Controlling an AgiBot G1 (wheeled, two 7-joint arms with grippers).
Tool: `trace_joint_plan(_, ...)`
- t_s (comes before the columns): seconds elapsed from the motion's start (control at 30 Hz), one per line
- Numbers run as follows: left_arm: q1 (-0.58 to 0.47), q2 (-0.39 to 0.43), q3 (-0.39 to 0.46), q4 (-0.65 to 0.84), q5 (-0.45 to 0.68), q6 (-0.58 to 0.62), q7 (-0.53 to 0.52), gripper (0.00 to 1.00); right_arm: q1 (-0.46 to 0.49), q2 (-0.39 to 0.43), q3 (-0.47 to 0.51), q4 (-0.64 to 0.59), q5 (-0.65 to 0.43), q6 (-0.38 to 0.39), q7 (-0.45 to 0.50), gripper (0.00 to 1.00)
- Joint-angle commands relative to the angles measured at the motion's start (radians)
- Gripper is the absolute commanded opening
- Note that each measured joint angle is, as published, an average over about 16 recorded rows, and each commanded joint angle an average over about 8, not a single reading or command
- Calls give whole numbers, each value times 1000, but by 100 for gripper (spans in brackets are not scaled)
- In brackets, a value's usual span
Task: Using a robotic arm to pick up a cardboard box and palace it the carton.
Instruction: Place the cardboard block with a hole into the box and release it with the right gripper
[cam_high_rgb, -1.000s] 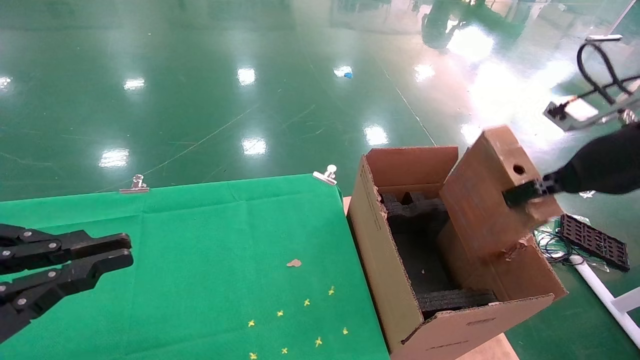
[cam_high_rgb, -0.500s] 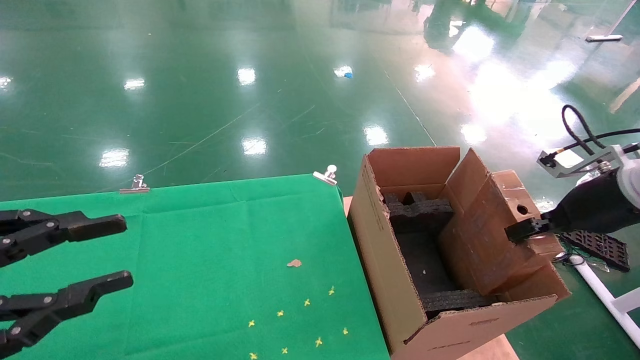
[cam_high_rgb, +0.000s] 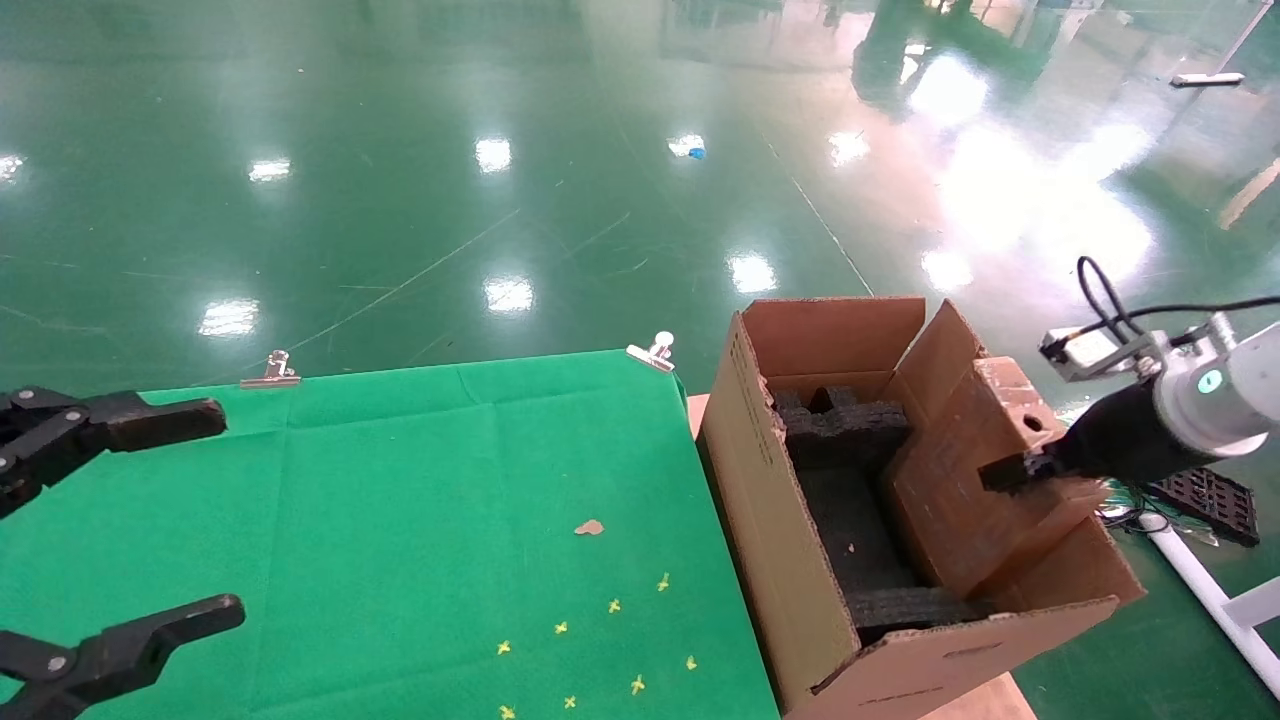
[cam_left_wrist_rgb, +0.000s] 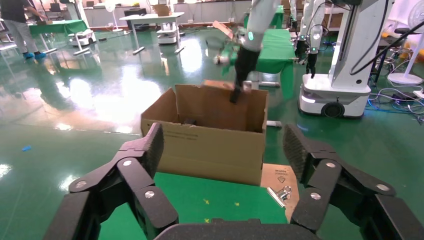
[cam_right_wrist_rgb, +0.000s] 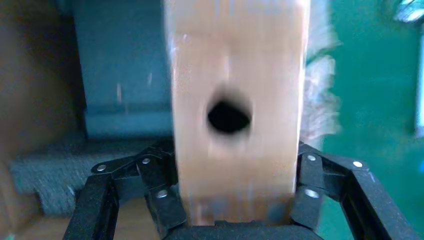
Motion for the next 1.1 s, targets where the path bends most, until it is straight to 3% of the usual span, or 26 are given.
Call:
trace_joint_plan(0.03,0,0,0,0,0,0,0,100,-27,-10,2,-19,15,22,-6,0)
trace_joint_plan(0.43,0,0,1,0,-1,0,0,100,-79,-60,11,-105,48,47,-32,0)
trace_joint_plan(0.7,0,-1,1,0,-1,-1,1,100,-132,-91,19,-165,86,42,-60,97)
trace_joint_plan(1.1,0,-1,2,0,-1,-1,1,100,-127,-136,21,-250,89,13,-103,100)
